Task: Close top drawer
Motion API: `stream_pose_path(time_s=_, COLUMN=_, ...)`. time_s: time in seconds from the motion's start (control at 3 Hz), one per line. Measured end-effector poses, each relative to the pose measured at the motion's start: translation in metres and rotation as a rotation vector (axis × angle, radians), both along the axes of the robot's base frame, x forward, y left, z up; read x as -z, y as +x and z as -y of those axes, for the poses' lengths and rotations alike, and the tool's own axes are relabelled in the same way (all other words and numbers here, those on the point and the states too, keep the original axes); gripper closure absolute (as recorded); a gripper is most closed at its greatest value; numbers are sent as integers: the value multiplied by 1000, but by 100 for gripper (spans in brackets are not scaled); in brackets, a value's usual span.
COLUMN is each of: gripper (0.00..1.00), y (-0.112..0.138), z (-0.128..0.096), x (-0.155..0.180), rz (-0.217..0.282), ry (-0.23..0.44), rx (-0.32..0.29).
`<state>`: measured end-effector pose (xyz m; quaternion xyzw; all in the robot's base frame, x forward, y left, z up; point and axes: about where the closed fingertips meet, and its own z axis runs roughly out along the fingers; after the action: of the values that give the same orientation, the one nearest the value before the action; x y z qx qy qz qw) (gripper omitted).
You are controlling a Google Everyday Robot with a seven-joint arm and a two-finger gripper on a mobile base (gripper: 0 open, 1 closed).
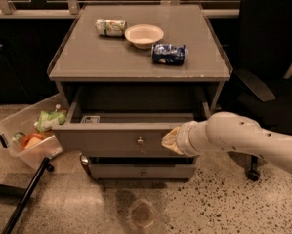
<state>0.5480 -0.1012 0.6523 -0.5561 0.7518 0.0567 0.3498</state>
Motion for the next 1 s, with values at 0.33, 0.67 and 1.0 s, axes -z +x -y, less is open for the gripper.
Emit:
stream_pose_path(time_s=0.33, gripper=81, y=16, z=-4, x=17, rz=-9, ry=-3, rx=-5)
stream_pose_path(time_s=0.67, gripper=58, y=40, z=-2, x=14, rz=29, ry=-23, rx=8)
stream_pose_path(time_s=1.0, gripper=35, y=61, z=1, x=-1, rz=73, ry=-54, rx=21)
